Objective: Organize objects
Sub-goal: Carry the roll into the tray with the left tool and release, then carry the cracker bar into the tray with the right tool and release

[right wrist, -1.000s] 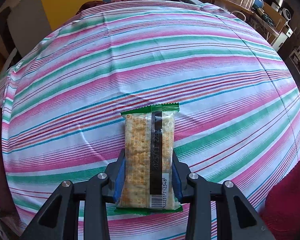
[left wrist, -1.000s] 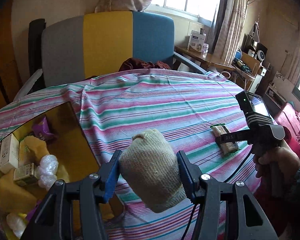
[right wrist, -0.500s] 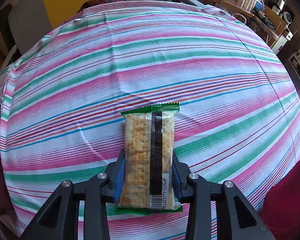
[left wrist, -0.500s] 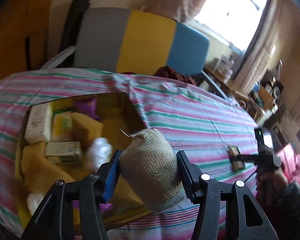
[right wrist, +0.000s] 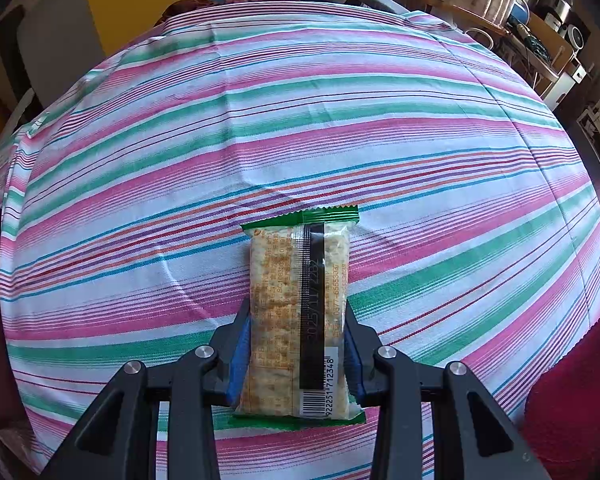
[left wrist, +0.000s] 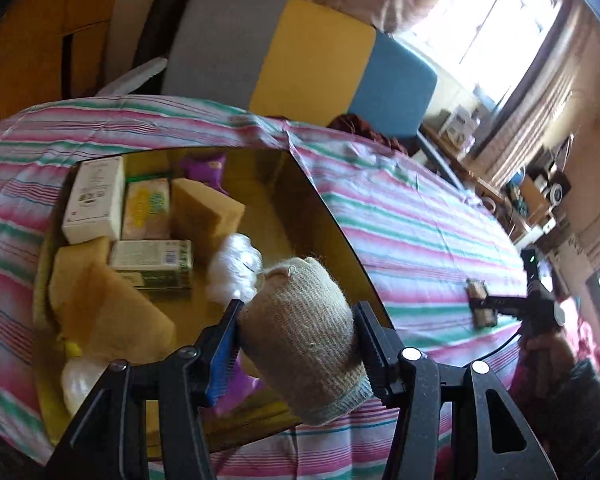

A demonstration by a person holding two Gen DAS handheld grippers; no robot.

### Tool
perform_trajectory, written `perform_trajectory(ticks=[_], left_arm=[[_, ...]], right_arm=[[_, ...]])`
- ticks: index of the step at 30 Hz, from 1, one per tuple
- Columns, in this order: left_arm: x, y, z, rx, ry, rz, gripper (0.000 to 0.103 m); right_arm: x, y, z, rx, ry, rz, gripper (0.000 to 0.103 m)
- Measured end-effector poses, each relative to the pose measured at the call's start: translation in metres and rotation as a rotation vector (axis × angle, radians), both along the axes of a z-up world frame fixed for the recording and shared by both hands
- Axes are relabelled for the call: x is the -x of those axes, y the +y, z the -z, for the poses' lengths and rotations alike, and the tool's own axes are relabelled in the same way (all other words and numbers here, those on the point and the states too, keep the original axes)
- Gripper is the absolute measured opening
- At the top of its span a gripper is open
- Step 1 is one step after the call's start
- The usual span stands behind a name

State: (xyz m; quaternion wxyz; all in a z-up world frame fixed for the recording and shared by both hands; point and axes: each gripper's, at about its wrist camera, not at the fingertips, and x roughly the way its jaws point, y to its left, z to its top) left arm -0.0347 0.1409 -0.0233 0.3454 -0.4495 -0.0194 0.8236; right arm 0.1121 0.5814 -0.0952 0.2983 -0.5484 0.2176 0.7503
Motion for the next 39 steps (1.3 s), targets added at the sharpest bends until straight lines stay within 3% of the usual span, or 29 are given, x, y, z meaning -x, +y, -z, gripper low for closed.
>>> perform_trajectory(ticks=[5, 11, 16, 22, 28, 30, 32, 35, 39], left_arm=[[0.006, 0.024, 0.025, 0.105, -0.024, 0.017, 0.056], [0.011, 0.030, 0.044, 0.167, -0.030, 0.026, 0.057], [0.011, 0.026, 0.042, 0.156, -0.019, 0.010, 0.063], [0.005, 0.014, 0.020, 0.114, 0.041, -0.021, 0.064], [0.002, -0.020, -0.011, 0.070, 0.115, -0.105, 0.068], [0.004, -0.034, -0.018, 0.060, 0.127, -0.141, 0.068], [0.006, -0.047, -0.020, 0.054, 0.130, -0.173, 0.068], [0.008, -0.066, -0.021, 0.041, 0.124, -0.218, 0.068], [0.007, -0.086, -0.019, 0.026, 0.113, -0.257, 0.068]], right_arm=[[0.002, -0.001, 0.000, 0.000, 0.000, 0.001, 0.039], [0.003, 0.001, -0.001, -0.001, -0.001, 0.001, 0.039], [0.006, 0.002, -0.001, -0.002, -0.001, 0.001, 0.039], [0.002, 0.009, -0.005, -0.010, 0.003, 0.008, 0.038], [-0.007, -0.003, -0.041, -0.022, 0.119, -0.051, 0.037], [0.007, -0.041, -0.054, 0.012, 0.174, -0.107, 0.037], [0.060, -0.109, -0.064, 0.034, 0.219, -0.189, 0.037], [0.090, -0.184, -0.089, 0.066, 0.272, -0.342, 0.037], [0.136, -0.261, -0.094, 0.142, 0.281, -0.525, 0.037]])
